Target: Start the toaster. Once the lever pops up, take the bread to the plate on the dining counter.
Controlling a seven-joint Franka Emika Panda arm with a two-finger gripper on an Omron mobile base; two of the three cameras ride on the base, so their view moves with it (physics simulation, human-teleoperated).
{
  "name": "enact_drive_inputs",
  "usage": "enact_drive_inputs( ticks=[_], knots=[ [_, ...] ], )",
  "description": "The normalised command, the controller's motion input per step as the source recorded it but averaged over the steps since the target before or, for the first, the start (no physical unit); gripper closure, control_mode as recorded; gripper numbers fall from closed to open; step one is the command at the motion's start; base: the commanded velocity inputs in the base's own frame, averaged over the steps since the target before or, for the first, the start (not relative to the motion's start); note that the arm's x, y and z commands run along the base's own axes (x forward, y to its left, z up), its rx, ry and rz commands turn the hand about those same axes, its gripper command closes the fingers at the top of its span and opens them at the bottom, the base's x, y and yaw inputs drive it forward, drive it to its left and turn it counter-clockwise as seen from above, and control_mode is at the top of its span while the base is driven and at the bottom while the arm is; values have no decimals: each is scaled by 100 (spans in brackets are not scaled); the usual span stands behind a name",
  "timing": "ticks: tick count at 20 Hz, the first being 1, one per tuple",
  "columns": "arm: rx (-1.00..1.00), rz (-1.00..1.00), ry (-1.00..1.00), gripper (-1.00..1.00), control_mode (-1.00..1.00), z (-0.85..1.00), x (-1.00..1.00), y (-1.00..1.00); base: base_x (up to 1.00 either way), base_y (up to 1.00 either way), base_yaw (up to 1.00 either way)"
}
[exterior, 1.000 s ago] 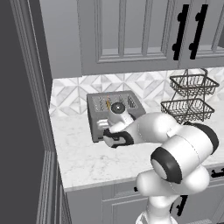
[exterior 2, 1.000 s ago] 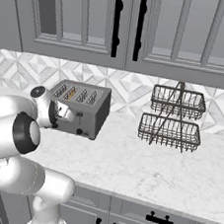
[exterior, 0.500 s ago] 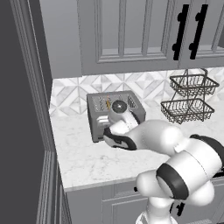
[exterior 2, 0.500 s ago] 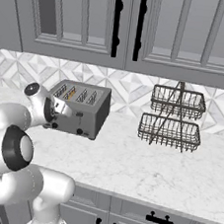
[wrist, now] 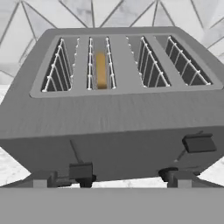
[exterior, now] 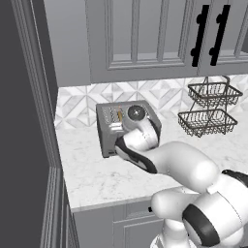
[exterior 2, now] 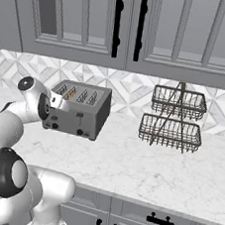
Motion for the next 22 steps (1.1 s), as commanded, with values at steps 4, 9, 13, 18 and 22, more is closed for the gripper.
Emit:
enact_drive_inputs(
  ticks=[4,9,13,18,22],
  knots=[
    [0,0,-19,-100,-100,39,-2,-9,0,0,0],
    [0,0,-37,-100,-100,5,0,-14,0,0,0],
    [0,0,-17,-100,-100,0,6,-1,0,0,0],
    [0,0,-1,-100,-100,5,26,0,0,0,0],
    [0,0,0,-100,-100,16,27,0,0,0,0]
  ],
)
